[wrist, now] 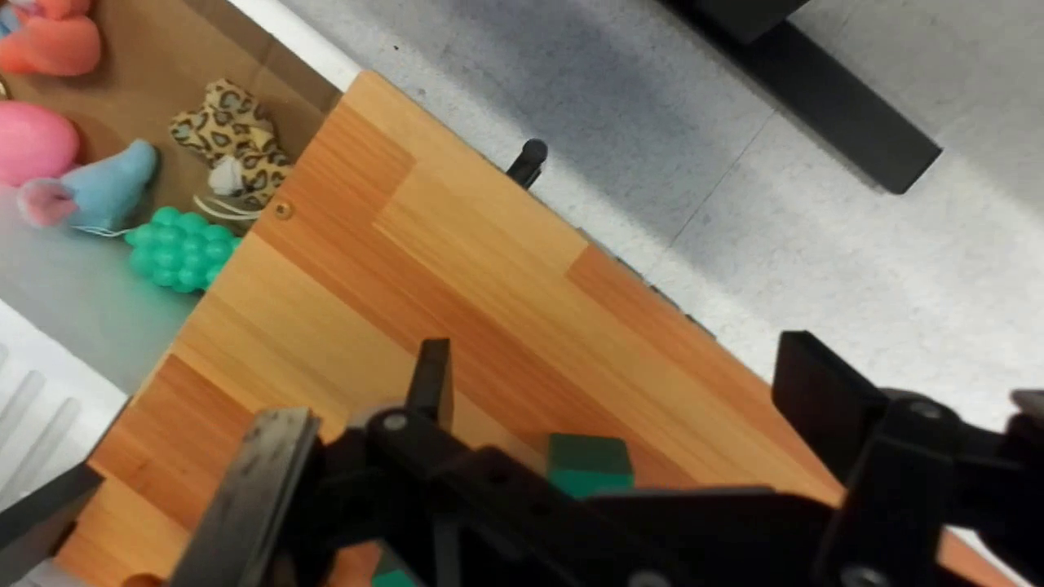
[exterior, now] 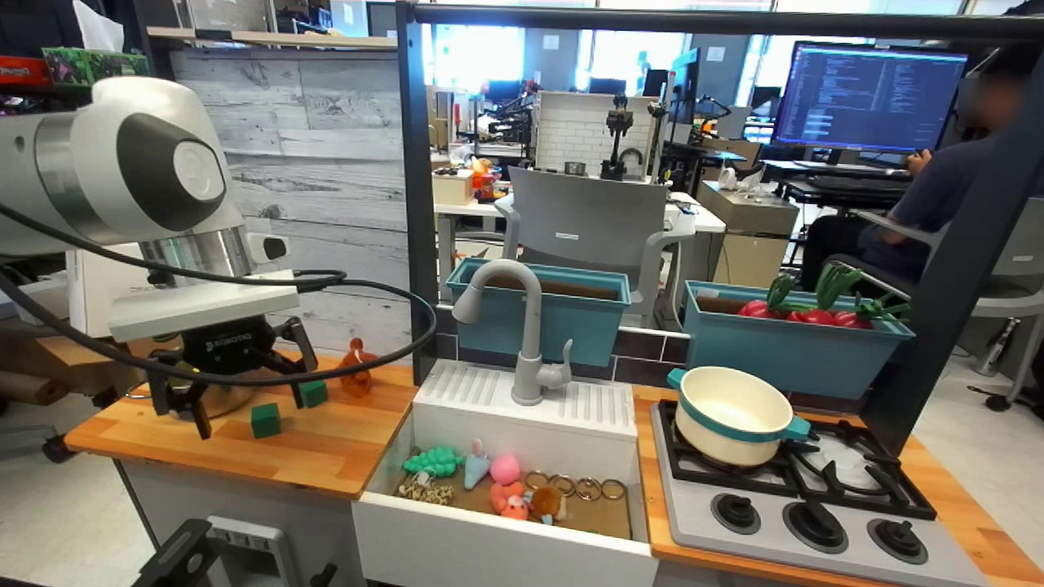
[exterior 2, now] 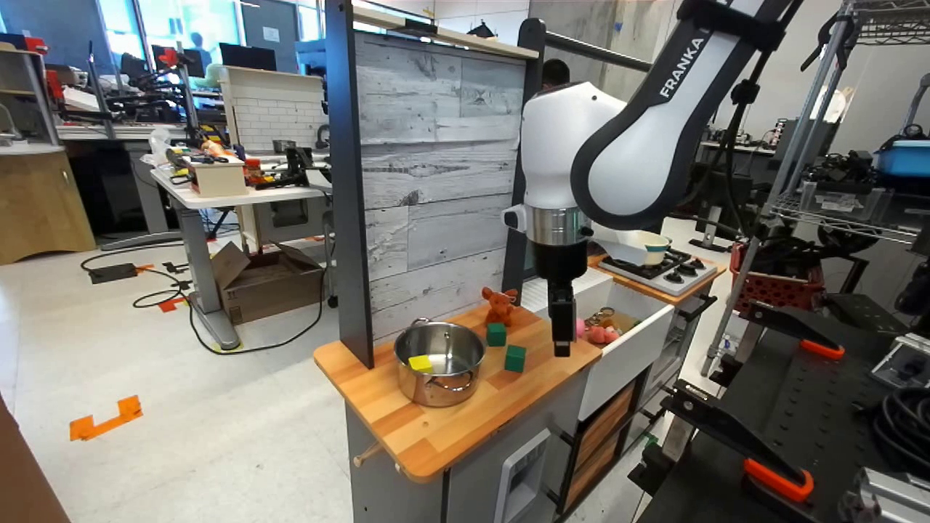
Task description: Pick up the green block at the front of the counter and put it in the sink
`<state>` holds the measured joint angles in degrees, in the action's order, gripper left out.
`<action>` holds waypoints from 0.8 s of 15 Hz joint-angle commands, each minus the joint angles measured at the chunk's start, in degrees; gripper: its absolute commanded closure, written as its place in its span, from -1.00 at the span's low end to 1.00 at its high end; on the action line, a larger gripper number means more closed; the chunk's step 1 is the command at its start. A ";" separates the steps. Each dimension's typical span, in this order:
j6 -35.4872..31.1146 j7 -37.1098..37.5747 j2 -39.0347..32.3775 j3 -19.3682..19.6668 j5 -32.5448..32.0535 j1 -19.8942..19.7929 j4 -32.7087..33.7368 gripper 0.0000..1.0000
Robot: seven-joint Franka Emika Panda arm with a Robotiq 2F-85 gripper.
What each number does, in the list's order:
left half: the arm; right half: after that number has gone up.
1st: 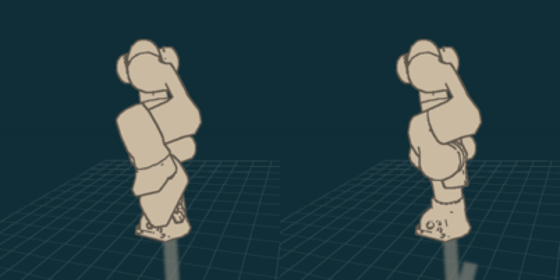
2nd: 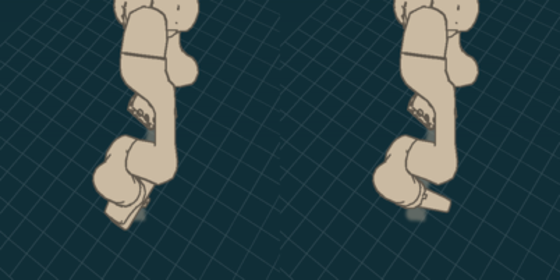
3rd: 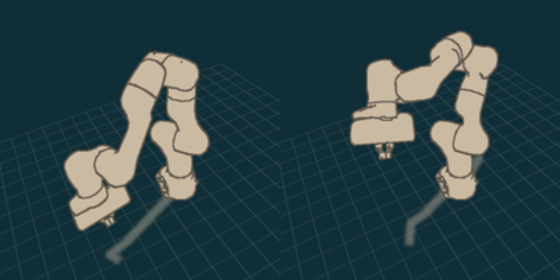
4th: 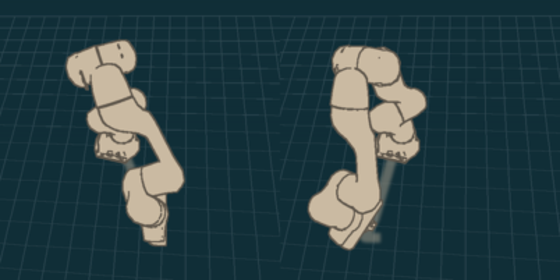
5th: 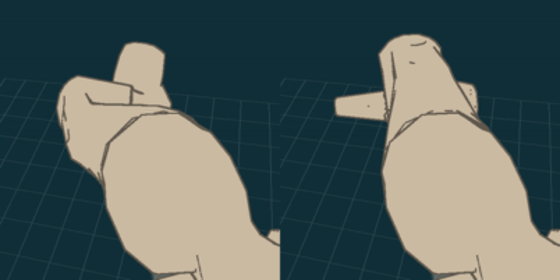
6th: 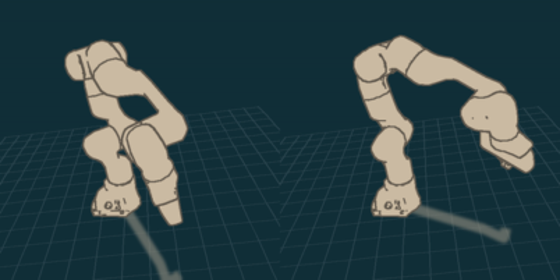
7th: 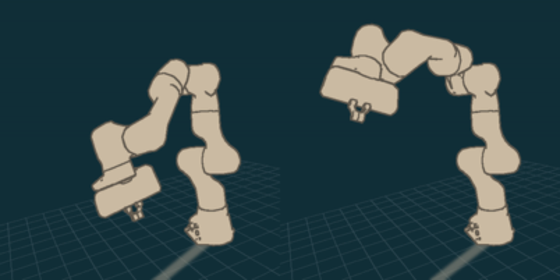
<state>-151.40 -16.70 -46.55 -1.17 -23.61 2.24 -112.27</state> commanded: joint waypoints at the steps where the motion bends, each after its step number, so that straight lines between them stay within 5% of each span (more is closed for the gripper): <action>1: 4.28 -4.53 -2.14 -0.43 0.92 -0.76 1.95 -1.00; 5: 6.36 1.40 -5.43 3.48 0.16 2.99 7.68 -1.00; 12: 11.66 4.70 -8.62 3.76 0.05 7.45 16.17 -1.00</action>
<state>-143.37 -13.19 -53.30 2.31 -23.31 7.63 -100.15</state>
